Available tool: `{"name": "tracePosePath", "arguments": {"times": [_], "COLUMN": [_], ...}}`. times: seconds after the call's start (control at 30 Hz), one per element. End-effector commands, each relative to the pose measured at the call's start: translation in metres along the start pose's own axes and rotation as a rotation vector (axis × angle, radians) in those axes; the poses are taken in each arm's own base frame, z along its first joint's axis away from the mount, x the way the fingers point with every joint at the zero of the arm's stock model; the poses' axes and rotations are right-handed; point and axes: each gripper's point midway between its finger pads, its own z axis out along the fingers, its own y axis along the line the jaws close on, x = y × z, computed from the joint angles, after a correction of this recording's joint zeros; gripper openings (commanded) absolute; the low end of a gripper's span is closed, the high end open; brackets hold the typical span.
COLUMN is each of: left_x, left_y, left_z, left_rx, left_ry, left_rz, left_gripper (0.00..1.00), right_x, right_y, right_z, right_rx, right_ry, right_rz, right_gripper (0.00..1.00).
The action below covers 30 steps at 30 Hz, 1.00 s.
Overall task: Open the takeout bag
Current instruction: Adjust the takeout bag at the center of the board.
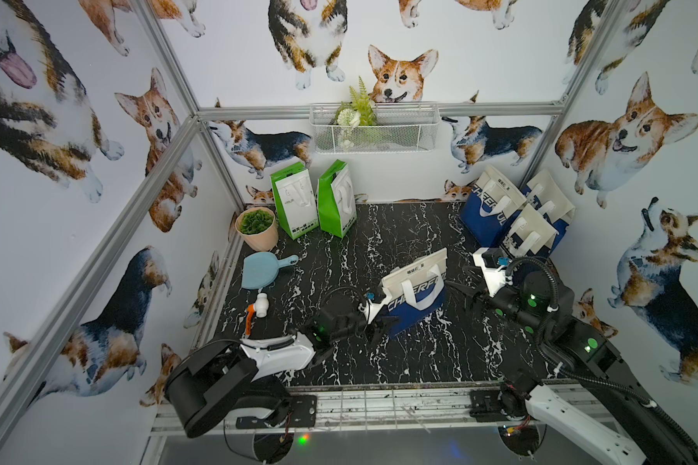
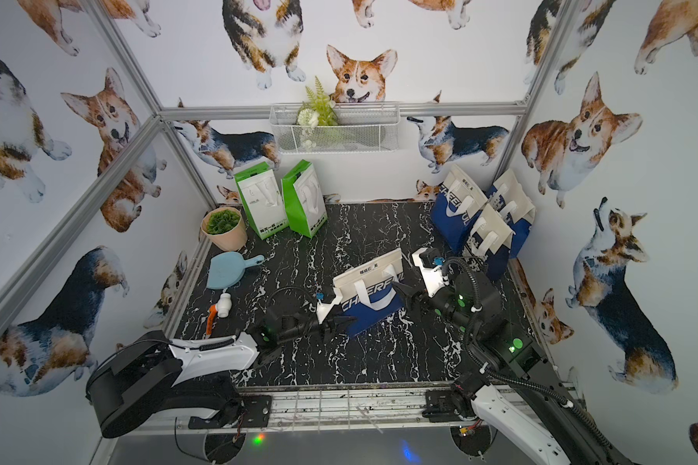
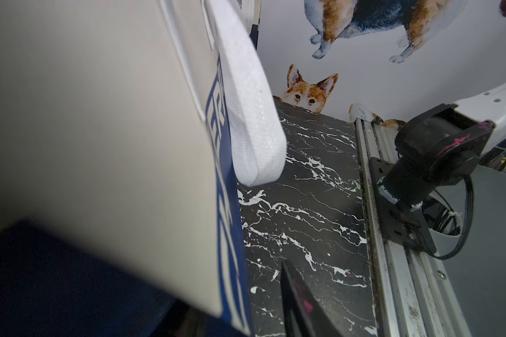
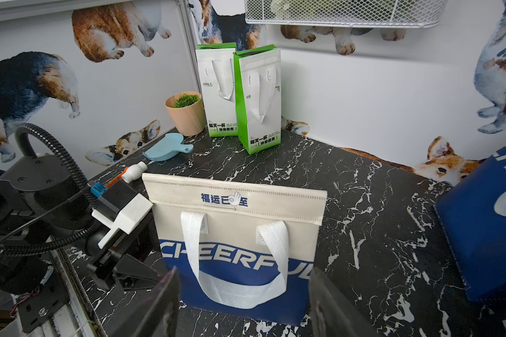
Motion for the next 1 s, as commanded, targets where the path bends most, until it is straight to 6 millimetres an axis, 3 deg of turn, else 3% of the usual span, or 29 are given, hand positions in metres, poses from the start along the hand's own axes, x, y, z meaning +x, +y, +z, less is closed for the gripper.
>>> {"name": "tracePosePath", "arguments": {"times": [0.0, 0.13, 0.27, 0.53, 0.7, 0.83, 0.97], "left_x": [-0.023, -0.027, -0.039, -0.041, -0.036, -0.031, -0.036], "left_y": [-0.003, 0.001, 0.004, 0.018, 0.017, 0.016, 0.014], "left_z": [-0.003, -0.007, -0.017, -0.023, -0.020, -0.020, -0.020], "left_rx": [0.017, 0.003, 0.020, 0.017, 0.039, 0.059, 0.071], "left_ry": [-0.098, -0.078, -0.131, -0.147, -0.151, -0.163, -0.171], "left_rz": [0.029, 0.033, 0.033, 0.005, -0.016, -0.029, -0.023], "left_gripper": [0.31, 0.06, 0.00, 0.00, 0.00, 0.00, 0.00], "right_x": [-0.011, -0.012, -0.013, -0.020, -0.019, -0.013, -0.018], "right_y": [0.001, 0.000, 0.006, 0.033, 0.067, 0.082, 0.075], "right_z": [-0.001, -0.001, -0.004, -0.011, -0.010, 0.005, 0.031], "right_rx": [0.000, 0.001, -0.025, -0.146, -0.306, -0.328, -0.247], "right_ry": [-0.045, -0.046, -0.055, -0.084, -0.088, -0.073, -0.085], "right_rz": [-0.006, -0.006, -0.022, -0.120, -0.246, -0.390, -0.458], "right_gripper": [0.70, 0.70, 0.69, 0.68, 0.66, 0.66, 0.66]}}
